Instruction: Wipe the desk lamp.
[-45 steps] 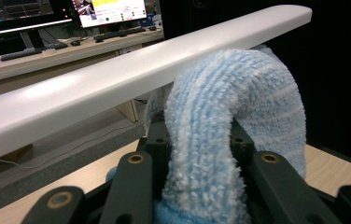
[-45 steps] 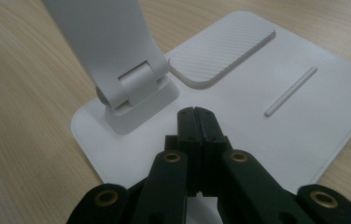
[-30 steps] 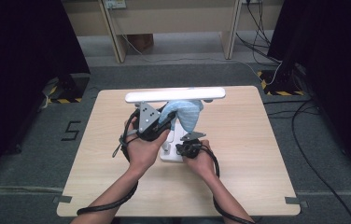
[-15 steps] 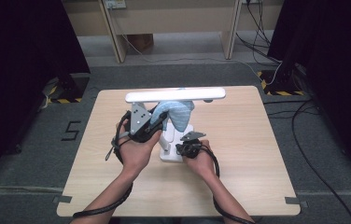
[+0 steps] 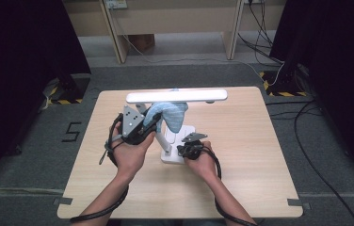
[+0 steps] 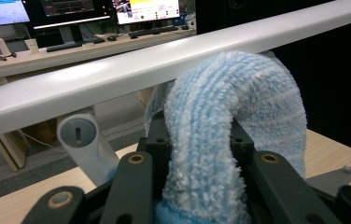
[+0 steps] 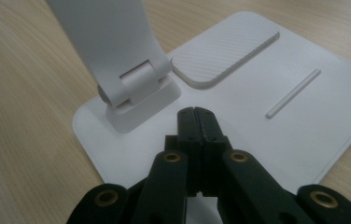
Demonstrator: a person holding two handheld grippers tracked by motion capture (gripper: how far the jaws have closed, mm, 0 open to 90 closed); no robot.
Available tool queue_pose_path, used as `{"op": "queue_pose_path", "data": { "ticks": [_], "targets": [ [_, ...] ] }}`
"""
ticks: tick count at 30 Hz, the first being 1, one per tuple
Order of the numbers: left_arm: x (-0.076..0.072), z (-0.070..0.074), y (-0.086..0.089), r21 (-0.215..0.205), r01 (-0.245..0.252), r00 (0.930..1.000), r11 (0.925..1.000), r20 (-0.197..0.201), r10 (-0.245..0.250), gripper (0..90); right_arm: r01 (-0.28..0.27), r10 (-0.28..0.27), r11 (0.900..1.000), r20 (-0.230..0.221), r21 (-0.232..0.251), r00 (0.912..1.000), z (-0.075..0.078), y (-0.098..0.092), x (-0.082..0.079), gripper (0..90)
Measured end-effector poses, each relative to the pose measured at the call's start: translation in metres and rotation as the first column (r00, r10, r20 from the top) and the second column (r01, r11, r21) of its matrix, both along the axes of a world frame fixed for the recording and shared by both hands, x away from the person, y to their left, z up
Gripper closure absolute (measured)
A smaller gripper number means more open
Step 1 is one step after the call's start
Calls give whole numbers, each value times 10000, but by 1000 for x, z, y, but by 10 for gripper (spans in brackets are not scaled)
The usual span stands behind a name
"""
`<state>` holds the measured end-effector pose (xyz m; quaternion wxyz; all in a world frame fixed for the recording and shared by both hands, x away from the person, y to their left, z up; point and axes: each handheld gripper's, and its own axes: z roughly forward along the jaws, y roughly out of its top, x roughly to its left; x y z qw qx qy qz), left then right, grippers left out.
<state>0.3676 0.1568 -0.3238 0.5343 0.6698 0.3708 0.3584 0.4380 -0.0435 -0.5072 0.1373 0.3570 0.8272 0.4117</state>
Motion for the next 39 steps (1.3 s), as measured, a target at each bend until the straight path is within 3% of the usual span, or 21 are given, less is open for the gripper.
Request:
{"op": "queue_pose_path", "data": {
  "ticks": [21,32,39],
  "targets": [
    [-5,-1,16,-43,-226,9997,9997,-42,225,697,-44,44,10000,-10,-35,10000,0,1,-1,900],
    [-11,0,24,-191,-286,9996,9994,-84,284,695,-56,56,10000,9,-24,10000,0,1,-1,900],
    [-13,-2,28,-501,-428,9989,9978,-202,419,694,-79,79,10000,9,-26,10000,0,1,0,900]
  ]
}}
